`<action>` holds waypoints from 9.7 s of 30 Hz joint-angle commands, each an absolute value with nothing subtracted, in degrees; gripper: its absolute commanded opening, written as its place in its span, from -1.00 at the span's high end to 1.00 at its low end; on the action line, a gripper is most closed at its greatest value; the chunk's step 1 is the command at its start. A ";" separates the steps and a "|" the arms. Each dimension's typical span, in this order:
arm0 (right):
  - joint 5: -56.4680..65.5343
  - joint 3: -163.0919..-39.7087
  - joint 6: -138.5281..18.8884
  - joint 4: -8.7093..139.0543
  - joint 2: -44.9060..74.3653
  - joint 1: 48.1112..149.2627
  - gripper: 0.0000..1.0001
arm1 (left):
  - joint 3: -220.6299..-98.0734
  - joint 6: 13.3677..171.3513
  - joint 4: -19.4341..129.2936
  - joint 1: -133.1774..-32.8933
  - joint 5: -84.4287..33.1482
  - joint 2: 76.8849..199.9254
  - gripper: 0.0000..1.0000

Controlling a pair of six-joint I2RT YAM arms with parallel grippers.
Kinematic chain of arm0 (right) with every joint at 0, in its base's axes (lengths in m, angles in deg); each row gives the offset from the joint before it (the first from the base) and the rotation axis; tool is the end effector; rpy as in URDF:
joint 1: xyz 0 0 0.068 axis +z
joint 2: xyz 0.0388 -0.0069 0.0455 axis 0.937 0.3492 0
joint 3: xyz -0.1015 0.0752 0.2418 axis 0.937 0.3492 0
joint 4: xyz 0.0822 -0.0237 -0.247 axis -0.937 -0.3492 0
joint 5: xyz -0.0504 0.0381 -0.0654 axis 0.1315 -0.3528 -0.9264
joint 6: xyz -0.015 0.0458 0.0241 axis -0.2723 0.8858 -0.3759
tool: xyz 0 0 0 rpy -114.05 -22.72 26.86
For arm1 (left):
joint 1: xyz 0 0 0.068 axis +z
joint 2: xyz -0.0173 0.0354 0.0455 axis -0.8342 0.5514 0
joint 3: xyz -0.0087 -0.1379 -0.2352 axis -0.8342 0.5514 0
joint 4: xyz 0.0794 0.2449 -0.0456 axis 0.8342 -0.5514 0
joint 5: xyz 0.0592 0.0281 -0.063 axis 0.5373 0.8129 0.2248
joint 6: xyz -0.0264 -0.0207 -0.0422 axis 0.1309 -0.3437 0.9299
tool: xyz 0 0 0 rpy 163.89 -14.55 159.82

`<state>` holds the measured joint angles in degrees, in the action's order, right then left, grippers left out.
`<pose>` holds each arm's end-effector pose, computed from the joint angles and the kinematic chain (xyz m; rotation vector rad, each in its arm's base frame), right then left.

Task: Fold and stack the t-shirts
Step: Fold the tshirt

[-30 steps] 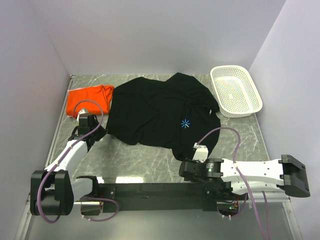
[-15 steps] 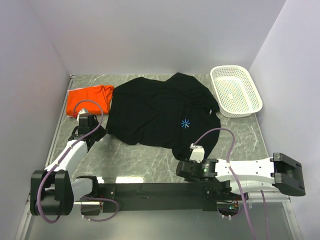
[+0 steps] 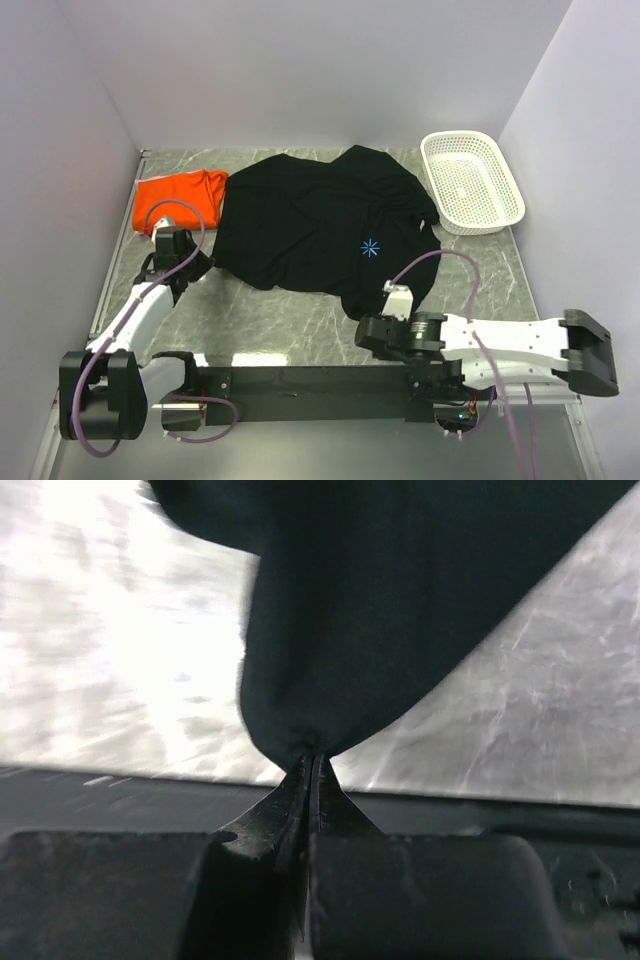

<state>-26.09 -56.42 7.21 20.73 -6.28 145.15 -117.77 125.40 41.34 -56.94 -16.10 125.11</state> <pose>0.0533 0.1513 0.1714 0.0335 2.6787 0.2091 0.2169 -0.0007 0.1951 -0.8952 2.1732 -0.3669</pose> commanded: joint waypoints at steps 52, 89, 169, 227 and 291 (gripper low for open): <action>-52.68 -84.48 5.20 -2.45 -24.08 154.65 1.00 | -128.40 126.84 28.29 -56.71 -16.41 105.88 0.99; -25.09 -73.40 -35.25 36.32 -2.20 99.46 1.00 | -132.18 123.58 42.98 -56.62 -14.92 134.53 0.99; -0.03 -81.58 -47.21 43.62 17.40 84.58 -0.15 | -147.48 117.78 57.13 -82.45 -13.07 155.45 -0.41; -8.47 -99.08 -48.44 38.53 28.16 86.79 -0.60 | -137.37 122.97 61.27 -93.71 -10.79 164.61 -0.41; -21.57 -74.28 -35.60 19.63 7.21 78.79 1.00 | -134.56 119.10 59.42 -86.95 -9.03 161.44 -0.45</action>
<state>-16.95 -71.17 -33.88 23.79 6.77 79.52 -135.19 119.39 60.12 -88.09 -9.30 160.36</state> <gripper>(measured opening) 0.017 0.726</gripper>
